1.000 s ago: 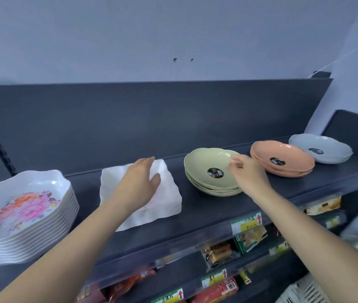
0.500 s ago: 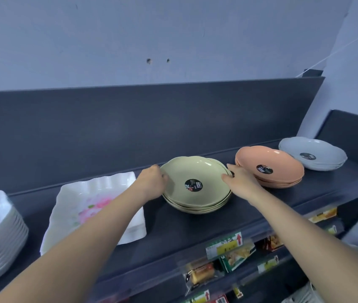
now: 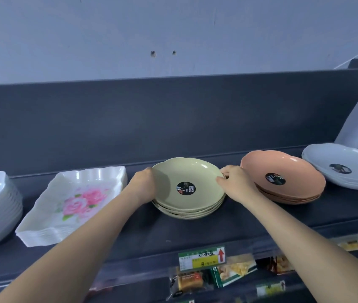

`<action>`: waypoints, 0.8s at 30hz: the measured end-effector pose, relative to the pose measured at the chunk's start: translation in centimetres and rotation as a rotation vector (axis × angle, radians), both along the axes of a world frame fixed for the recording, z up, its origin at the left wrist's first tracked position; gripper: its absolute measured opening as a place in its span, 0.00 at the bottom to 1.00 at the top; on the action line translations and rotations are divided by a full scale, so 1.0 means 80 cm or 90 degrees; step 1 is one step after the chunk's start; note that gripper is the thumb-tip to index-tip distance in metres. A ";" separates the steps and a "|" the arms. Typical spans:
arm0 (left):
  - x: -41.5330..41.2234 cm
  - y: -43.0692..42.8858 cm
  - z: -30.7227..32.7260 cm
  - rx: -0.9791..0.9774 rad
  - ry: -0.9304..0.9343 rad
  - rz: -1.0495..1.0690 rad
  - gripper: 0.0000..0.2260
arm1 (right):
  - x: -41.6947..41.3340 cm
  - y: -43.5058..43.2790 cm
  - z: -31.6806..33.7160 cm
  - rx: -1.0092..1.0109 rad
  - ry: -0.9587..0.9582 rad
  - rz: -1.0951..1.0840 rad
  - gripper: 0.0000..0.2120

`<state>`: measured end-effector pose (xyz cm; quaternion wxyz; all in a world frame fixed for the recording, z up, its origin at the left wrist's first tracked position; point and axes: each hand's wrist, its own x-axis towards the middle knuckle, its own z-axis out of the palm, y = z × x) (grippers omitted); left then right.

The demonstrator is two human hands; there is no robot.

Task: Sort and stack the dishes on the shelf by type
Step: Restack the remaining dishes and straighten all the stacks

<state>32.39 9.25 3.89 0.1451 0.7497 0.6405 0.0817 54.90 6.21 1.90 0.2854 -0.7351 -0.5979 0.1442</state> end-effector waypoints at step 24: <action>0.004 -0.007 -0.013 0.054 -0.050 0.032 0.18 | 0.009 -0.008 -0.008 -0.008 0.102 0.081 0.08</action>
